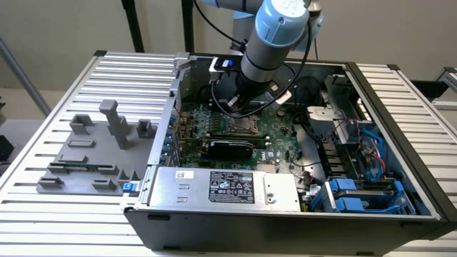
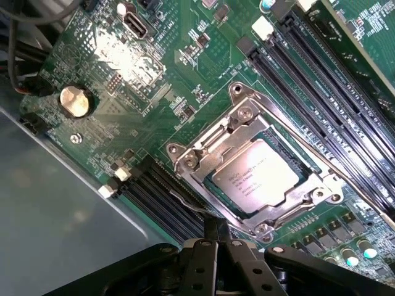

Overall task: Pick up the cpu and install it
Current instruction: 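Install the first cpu locking lever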

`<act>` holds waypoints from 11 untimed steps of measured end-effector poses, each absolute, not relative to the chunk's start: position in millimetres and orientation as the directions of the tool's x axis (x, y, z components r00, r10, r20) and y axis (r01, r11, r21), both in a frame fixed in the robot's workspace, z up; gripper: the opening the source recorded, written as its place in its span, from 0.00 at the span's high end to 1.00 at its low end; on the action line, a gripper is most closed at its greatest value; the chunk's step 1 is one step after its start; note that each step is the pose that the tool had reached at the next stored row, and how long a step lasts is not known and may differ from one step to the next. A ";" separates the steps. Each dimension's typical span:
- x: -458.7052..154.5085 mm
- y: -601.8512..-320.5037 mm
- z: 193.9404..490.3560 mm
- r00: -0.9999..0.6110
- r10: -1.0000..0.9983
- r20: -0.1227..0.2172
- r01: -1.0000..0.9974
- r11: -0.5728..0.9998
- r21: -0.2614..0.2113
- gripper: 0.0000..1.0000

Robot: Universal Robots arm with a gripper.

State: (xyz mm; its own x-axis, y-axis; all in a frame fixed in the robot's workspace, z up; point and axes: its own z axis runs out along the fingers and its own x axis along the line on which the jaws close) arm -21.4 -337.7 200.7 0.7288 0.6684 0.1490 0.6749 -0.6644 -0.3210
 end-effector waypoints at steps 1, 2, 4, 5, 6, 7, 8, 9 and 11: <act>-21.2 -337.3 200.6 0.731 0.666 0.149 0.673 -0.667 -0.321 0.89; -21.1 -337.0 200.6 0.734 0.663 0.149 0.670 -0.669 -0.321 0.89; -21.1 -336.3 200.5 0.739 0.657 0.149 0.665 -0.674 -0.321 0.89; -21.0 -335.9 200.5 0.741 0.655 0.149 0.663 -0.677 -0.321 0.89; -21.0 -335.8 200.5 0.743 0.653 0.149 0.661 -0.679 -0.321 0.89; -21.0 -335.8 200.5 0.744 0.651 0.149 0.659 -0.680 -0.321 0.89; -21.0 -335.7 200.5 0.746 0.650 0.148 0.658 -0.681 -0.322 0.89; -21.1 -335.7 200.5 0.747 0.649 0.148 0.657 -0.682 -0.322 0.89; -21.0 -335.7 200.5 0.748 0.647 0.148 0.655 -0.684 -0.322 0.89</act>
